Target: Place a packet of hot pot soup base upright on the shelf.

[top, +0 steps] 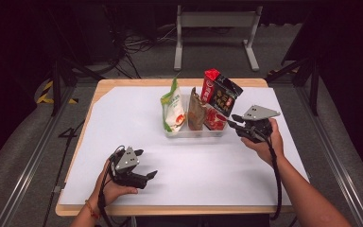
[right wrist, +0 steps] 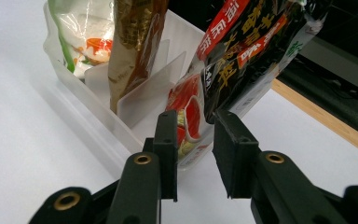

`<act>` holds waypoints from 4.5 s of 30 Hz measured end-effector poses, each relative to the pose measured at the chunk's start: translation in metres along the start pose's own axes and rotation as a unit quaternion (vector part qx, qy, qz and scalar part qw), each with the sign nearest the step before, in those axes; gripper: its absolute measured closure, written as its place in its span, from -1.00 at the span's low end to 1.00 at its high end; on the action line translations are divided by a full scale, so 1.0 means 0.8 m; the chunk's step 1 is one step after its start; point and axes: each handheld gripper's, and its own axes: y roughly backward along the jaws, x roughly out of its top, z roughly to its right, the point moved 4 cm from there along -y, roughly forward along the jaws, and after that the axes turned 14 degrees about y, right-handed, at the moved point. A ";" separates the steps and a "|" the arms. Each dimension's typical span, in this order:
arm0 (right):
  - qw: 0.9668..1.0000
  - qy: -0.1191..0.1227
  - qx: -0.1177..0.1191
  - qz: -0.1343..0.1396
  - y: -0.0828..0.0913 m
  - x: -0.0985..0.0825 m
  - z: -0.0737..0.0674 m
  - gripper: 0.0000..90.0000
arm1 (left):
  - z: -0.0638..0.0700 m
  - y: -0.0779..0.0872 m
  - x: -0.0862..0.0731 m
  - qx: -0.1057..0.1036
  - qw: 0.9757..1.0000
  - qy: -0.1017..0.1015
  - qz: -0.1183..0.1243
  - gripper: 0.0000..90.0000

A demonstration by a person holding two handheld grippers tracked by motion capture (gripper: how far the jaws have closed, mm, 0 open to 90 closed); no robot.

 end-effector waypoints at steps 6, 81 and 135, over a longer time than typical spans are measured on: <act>1.000 0.007 0.004 0.000 0.005 -0.001 -0.001 0.53 | 0.000 0.000 0.000 0.001 1.000 0.000 0.000 -0.73; 0.999 0.043 0.009 -0.013 0.046 -0.061 -0.026 -0.73 | 0.000 0.000 0.000 0.003 1.000 0.000 -0.001 -0.74; 0.999 -0.018 -0.035 0.024 0.119 -0.173 -0.046 -0.75 | -0.004 0.006 0.000 0.006 1.000 0.009 0.009 -0.74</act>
